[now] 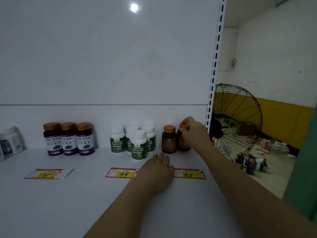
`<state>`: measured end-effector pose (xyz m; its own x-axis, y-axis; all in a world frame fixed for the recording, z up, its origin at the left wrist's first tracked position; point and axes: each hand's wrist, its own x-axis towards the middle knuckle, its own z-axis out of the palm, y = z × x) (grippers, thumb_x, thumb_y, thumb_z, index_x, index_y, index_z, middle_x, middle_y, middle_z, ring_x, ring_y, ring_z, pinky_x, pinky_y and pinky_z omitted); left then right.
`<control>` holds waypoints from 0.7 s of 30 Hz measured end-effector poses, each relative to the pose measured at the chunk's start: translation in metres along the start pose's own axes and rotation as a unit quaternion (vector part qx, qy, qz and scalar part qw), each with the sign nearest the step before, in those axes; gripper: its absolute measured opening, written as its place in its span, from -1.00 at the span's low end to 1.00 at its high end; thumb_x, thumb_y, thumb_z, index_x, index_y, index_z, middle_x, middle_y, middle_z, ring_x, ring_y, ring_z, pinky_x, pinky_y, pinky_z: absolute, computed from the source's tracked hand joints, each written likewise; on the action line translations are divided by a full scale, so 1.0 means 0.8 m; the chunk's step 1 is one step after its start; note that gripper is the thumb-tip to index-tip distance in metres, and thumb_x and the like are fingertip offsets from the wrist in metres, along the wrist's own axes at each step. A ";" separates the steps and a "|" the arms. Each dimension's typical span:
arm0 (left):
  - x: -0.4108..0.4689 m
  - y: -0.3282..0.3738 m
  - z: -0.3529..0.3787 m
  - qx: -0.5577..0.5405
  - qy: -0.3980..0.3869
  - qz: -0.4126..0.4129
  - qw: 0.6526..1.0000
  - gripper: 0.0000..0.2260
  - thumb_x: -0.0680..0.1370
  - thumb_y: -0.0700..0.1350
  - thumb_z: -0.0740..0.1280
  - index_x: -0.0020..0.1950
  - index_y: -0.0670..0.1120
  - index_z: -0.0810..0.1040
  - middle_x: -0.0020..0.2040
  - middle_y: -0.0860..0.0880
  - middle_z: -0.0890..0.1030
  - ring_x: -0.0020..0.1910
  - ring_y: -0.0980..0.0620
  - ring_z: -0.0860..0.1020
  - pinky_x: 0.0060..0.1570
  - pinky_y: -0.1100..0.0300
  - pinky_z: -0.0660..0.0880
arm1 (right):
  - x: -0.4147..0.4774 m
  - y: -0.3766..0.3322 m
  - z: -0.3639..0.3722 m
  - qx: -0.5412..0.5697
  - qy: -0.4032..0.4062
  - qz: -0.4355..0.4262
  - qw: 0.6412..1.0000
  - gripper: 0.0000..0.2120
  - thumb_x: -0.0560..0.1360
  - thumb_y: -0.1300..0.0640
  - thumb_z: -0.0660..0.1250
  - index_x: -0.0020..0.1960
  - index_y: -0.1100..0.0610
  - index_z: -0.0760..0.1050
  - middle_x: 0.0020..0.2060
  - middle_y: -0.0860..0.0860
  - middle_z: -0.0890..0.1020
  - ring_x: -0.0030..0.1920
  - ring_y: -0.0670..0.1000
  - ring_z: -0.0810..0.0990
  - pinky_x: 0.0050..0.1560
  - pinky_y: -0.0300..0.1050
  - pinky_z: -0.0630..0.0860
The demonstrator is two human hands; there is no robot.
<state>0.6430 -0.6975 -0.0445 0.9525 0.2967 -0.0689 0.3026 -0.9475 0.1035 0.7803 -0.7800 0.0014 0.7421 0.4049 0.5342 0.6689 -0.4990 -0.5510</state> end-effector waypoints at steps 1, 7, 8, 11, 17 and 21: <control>-0.001 0.002 -0.003 -0.024 0.009 -0.009 1.000 -0.50 0.66 0.04 -0.07 0.55 -0.17 0.01 0.56 -0.14 0.02 0.53 -0.09 0.03 0.49 0.07 0.03 | 0.001 -0.005 -0.008 0.015 0.019 -0.007 1.000 -0.76 0.55 0.11 0.28 0.19 0.14 0.46 0.08 0.18 0.55 0.03 0.15 0.53 -0.11 -0.15 0.39; -0.017 0.013 -0.032 -0.275 0.188 -0.022 0.943 -0.66 0.55 0.01 0.30 0.29 -0.07 0.45 0.18 -0.02 0.53 0.07 0.05 0.49 -0.04 0.26 0.39 | -0.001 -0.048 -0.065 0.184 -0.043 -0.009 0.982 -0.72 0.51 0.04 0.37 0.18 0.02 0.45 -0.12 -0.03 0.52 -0.15 -0.11 0.50 -0.25 -0.36 0.43; -0.017 0.012 -0.037 -0.332 0.203 -0.018 0.921 -0.68 0.52 0.02 0.36 0.23 -0.05 0.48 0.12 0.01 0.56 0.01 0.09 0.50 -0.10 0.27 0.39 | -0.002 -0.050 -0.068 0.204 -0.067 0.000 0.977 -0.75 0.49 0.01 0.39 0.14 0.01 0.47 -0.13 -0.03 0.53 -0.17 -0.14 0.49 -0.30 -0.38 0.39; -0.016 0.006 -0.045 -0.479 0.199 0.002 0.855 -0.68 0.40 0.01 0.50 0.09 -0.02 0.55 -0.02 0.09 0.65 -0.04 0.12 0.59 -0.04 0.28 0.48 | -0.009 -0.051 -0.068 0.226 -0.103 0.012 0.969 -0.74 0.45 -0.07 0.42 0.06 0.03 0.55 -0.09 0.01 0.58 -0.14 -0.11 0.51 -0.26 -0.27 0.37; -0.024 0.004 -0.045 -0.551 0.156 0.010 0.820 -0.66 0.39 -0.11 0.51 0.13 -0.04 0.59 -0.03 0.05 0.69 -0.03 0.15 0.62 0.01 0.33 0.50 | -0.026 -0.044 -0.063 0.224 -0.092 0.007 0.970 -0.66 0.42 -0.18 0.40 0.05 0.03 0.54 -0.12 -0.03 0.60 -0.12 -0.13 0.53 -0.25 -0.28 0.39; -0.026 -0.001 -0.045 -0.591 0.133 0.019 0.795 -0.66 0.40 -0.17 0.50 0.17 -0.08 0.60 -0.02 0.03 0.69 0.01 0.13 0.63 0.10 0.27 0.50 | -0.025 -0.044 -0.065 0.237 -0.095 0.016 0.967 -0.73 0.47 -0.19 0.33 -0.01 -0.01 0.54 -0.03 0.03 0.62 -0.02 -0.03 0.58 -0.02 -0.12 0.55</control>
<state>0.6244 -0.6989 -0.0075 0.8873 0.4350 0.1530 -0.0553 -0.2291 0.9718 0.7399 -0.8103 0.0431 0.7266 0.5512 0.4103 0.5573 -0.1234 -0.8211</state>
